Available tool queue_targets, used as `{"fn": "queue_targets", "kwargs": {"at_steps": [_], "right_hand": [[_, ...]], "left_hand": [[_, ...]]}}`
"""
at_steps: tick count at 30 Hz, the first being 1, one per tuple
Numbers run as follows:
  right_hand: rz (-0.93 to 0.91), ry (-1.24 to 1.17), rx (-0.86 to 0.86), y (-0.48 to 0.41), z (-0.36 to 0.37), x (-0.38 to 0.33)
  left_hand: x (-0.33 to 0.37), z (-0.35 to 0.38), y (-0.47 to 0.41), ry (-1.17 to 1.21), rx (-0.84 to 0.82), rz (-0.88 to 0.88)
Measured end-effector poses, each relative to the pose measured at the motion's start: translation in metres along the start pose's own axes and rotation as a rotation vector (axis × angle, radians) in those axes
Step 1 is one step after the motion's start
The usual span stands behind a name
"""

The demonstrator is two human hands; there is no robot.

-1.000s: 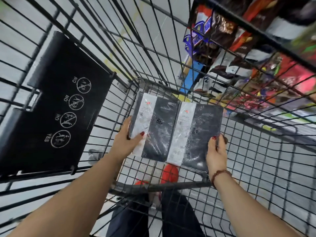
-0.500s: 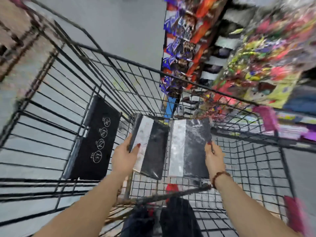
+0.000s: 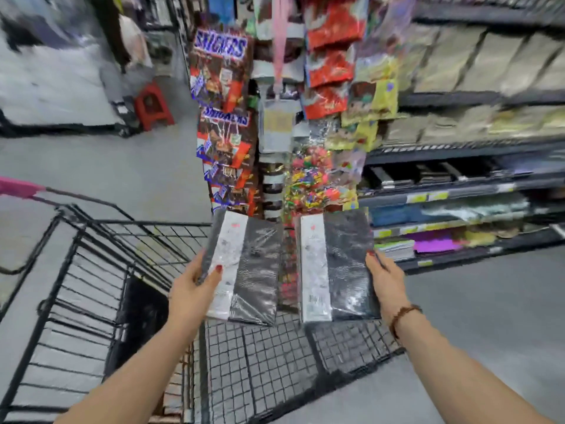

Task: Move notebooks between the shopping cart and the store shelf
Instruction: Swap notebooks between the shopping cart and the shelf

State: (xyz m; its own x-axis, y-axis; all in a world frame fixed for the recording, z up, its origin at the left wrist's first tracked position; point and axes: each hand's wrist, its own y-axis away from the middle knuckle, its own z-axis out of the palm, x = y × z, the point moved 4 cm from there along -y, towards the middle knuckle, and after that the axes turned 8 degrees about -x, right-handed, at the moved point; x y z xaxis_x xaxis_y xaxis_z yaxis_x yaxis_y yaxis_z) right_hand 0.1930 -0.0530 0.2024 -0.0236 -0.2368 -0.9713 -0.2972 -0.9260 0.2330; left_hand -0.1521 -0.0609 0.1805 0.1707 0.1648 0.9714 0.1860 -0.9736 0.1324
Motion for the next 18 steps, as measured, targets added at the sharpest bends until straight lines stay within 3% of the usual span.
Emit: {"fn": "queue_targets", "kwargs": {"at_steps": [7, 18], "right_hand": [[-0.066, -0.096, 0.102, -0.010, -0.095, -0.035], [-0.108, -0.174, 0.166, -0.050, -0.286, -0.055]], "left_hand": [[0.063, 0.082, -0.007, 0.043, -0.138, 0.152], [0.117, 0.275, 0.020, 0.171, -0.173, 0.122]]}}
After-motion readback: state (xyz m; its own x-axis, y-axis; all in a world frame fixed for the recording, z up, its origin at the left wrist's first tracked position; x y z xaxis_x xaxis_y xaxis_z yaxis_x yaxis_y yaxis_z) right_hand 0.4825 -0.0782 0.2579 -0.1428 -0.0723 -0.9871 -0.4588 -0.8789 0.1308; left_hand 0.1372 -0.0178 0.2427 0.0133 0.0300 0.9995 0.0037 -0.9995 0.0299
